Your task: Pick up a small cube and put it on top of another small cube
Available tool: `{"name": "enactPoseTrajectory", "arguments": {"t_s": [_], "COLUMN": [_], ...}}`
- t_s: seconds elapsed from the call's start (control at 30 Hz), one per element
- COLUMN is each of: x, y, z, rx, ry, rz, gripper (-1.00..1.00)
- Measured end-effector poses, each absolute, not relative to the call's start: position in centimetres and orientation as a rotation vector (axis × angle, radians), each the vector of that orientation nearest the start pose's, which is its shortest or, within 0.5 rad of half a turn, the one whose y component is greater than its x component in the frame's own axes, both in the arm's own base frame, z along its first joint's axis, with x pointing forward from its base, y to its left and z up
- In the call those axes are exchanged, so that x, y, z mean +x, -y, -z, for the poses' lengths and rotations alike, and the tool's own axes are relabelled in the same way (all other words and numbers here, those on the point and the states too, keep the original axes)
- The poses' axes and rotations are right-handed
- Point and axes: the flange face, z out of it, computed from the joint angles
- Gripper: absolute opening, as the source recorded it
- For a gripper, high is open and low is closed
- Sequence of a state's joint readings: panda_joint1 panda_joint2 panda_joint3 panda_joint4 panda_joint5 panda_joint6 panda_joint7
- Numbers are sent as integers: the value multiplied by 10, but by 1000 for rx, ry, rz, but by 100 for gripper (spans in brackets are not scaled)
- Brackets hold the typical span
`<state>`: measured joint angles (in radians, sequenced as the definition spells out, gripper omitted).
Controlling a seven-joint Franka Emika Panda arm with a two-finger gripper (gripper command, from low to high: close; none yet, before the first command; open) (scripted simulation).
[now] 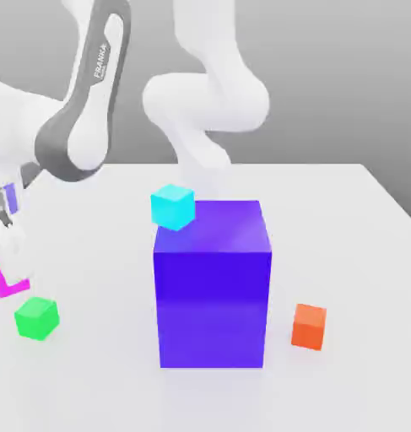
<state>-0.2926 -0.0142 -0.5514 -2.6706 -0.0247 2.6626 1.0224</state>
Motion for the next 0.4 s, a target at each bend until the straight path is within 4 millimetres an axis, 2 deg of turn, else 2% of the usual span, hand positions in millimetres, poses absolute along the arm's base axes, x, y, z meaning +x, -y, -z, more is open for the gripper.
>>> {"name": "enactPoseTrajectory", "arguments": {"t_s": [0.07, 0.13, 0.3, 0.33, 0.4], "x": [272, 290, 290, 289, 289], "y": [315, 299, 297, 296, 296], "z": [-233, -222, -187, -181, -181], "rx": [-1864, -1931, -1938, -1937, -1937], "ry": [-2527, -2473, -2470, -2472, -2472], "rz": [8, 8, 5, 2, 2], "gripper": [-100, -100, -100, 100, 100]}}
